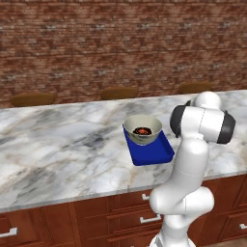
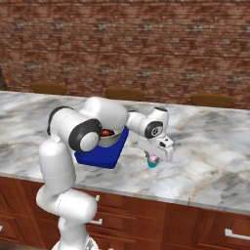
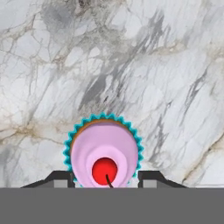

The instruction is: Place the bowl with donut and the cupcake onto the tray.

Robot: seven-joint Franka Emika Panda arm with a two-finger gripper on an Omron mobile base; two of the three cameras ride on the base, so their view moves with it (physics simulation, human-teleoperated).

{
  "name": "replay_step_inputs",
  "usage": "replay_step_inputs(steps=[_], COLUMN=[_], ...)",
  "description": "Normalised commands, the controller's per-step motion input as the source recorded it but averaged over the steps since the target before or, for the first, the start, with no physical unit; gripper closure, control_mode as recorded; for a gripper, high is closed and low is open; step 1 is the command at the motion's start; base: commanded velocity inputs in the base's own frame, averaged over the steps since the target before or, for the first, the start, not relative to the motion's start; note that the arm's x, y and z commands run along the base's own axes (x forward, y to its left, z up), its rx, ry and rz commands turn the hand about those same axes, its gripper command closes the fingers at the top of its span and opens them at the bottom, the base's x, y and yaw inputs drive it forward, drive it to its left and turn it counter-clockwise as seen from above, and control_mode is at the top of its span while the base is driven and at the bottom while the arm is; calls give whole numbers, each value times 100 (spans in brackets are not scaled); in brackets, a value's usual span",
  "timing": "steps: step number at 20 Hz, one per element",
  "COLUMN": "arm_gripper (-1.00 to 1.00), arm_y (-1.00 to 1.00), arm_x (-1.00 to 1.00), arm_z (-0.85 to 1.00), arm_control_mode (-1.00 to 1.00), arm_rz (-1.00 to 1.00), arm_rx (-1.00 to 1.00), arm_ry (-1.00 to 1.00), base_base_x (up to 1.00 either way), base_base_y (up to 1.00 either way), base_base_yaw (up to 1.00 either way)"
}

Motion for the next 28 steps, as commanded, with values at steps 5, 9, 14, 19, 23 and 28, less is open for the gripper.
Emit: replay_step_inputs(steps=[5,9,14,19,23,28], arm_gripper=[100,100,100,100,100,100], arm_y=[1,21,36,36,59,69], arm_x=[4,-16,-3,-29,-53,-28], arm_z=[-2,38,60,52,22,10], arm_control_mode=[-100,-100,-100,-100,-100,-100], arm_rz=[-2,-11,-2,2,8,24], arm_rx=[0,0,0,0,0,-1], arm_ry=[-2,0,-2,-1,-10,-15], base_base_x=[0,0,0,0,0,0], base_base_y=[0,0,0,0,0,0], base_base_yaw=[0,0,0,0,0,0])
